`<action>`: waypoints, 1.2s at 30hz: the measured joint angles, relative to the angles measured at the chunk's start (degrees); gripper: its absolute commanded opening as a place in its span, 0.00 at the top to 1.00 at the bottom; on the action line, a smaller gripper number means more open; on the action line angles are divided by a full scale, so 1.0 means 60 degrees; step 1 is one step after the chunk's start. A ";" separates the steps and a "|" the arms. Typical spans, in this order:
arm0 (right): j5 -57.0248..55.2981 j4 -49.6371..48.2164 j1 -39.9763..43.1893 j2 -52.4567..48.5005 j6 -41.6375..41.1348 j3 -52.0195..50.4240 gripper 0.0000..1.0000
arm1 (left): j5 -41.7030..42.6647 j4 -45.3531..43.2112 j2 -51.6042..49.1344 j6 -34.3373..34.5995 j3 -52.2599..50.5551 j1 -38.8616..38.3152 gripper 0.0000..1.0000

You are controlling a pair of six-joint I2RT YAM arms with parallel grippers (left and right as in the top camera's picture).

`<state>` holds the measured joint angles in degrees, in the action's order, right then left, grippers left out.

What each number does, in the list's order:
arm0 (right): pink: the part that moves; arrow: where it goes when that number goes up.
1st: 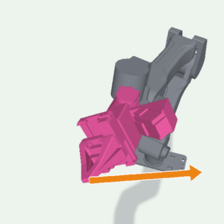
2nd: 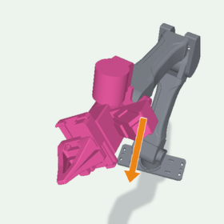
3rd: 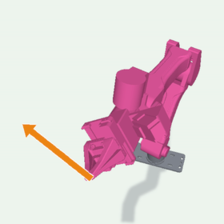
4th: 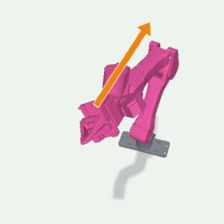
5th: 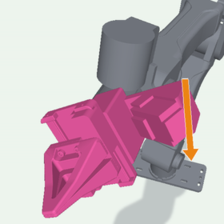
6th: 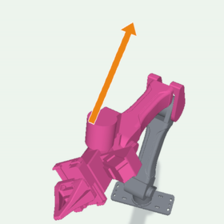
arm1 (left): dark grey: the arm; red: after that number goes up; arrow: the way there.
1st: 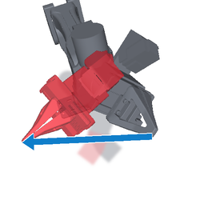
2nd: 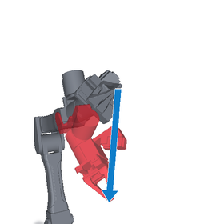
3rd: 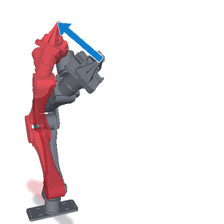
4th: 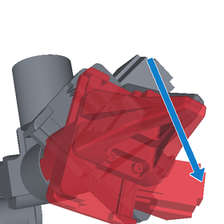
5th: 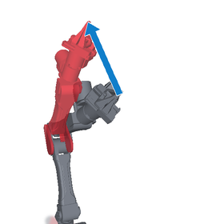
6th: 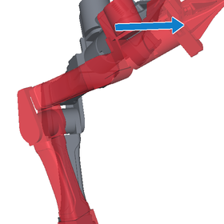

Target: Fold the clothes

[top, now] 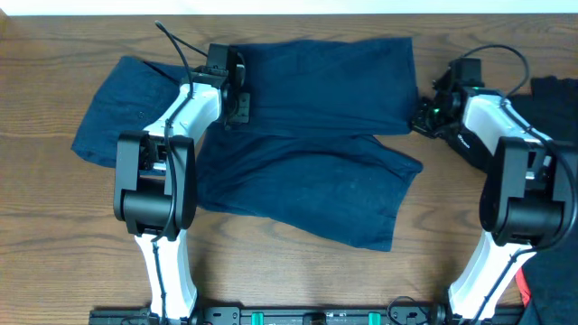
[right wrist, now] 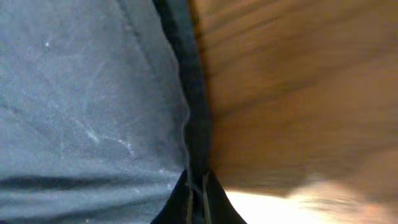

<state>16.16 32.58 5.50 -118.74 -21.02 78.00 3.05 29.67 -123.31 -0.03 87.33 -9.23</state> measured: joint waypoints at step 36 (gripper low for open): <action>0.0481 -0.0444 0.0044 0.2353 0.1519 -0.3399 0.99 | 0.2528 0.2925 0.4073 0.1013 -0.4575 0.0018 0.24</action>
<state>19.05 29.91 5.76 -104.62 -11.90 57.60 18.22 47.22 -98.87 6.04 59.88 -9.13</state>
